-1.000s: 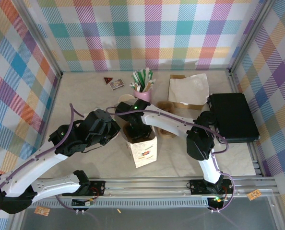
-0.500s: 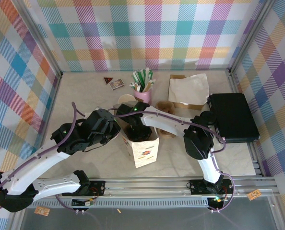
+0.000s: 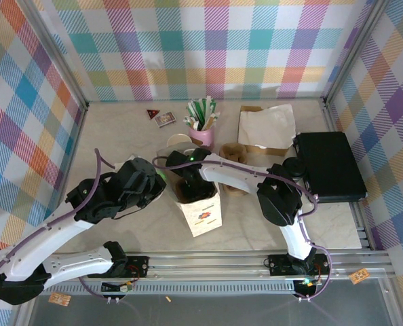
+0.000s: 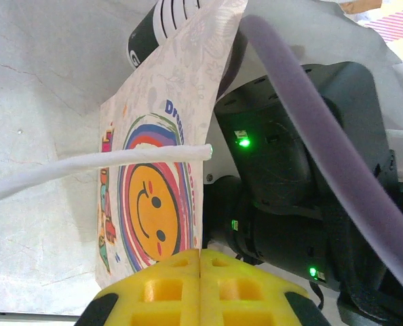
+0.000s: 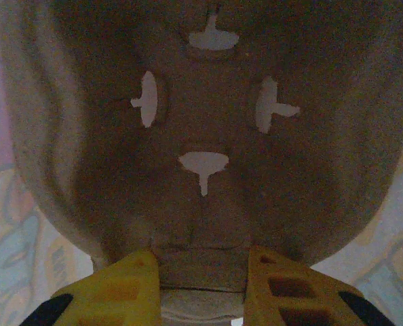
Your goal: Pack the takeout coffee
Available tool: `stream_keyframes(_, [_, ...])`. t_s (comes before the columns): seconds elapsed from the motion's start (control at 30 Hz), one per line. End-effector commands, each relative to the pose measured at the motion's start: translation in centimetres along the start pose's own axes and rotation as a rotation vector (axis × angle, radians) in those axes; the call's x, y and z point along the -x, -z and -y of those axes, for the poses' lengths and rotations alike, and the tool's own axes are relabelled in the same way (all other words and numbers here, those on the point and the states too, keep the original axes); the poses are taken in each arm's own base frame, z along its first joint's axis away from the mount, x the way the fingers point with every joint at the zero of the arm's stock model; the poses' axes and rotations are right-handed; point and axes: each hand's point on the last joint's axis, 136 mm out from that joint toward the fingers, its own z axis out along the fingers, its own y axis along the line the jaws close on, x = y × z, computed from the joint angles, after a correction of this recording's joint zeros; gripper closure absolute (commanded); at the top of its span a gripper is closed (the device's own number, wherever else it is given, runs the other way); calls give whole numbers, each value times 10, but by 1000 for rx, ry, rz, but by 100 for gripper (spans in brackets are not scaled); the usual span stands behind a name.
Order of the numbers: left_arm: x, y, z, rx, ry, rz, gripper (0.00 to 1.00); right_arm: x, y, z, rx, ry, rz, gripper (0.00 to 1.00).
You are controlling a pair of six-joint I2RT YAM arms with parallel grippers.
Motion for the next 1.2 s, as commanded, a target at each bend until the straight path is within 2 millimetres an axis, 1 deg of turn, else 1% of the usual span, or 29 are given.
stream_keyframes(0.0, [0, 6, -1, -1, -4, 0, 100, -2, -12, 9, -34, -2, -17, 81])
stream_keyframes(0.4, [4, 16, 5, -18, 1, 3, 100, -7, -23, 14, -47, -1, -21, 81])
stream_keyframes(0.73, [5, 18, 8, -25, 12, 3, 100, -8, -28, 13, -39, -4, -8, 79])
stream_keyframes(0.9, [6, 21, 8, -25, 14, 2, 100, -6, -27, 15, -41, -5, 3, 78])
stream_keyframes(1.03, [4, 19, 3, -10, 18, -3, 100, -5, -26, 12, -35, -4, 1, 77])
stream_keyframes(1.13, [3, 18, -2, 2, 24, -4, 100, -5, -19, 11, -29, -10, -2, 73])
stream_keyframes(1.17, [2, 17, -4, 8, 27, -4, 100, -5, -16, 11, -29, -11, -3, 70])
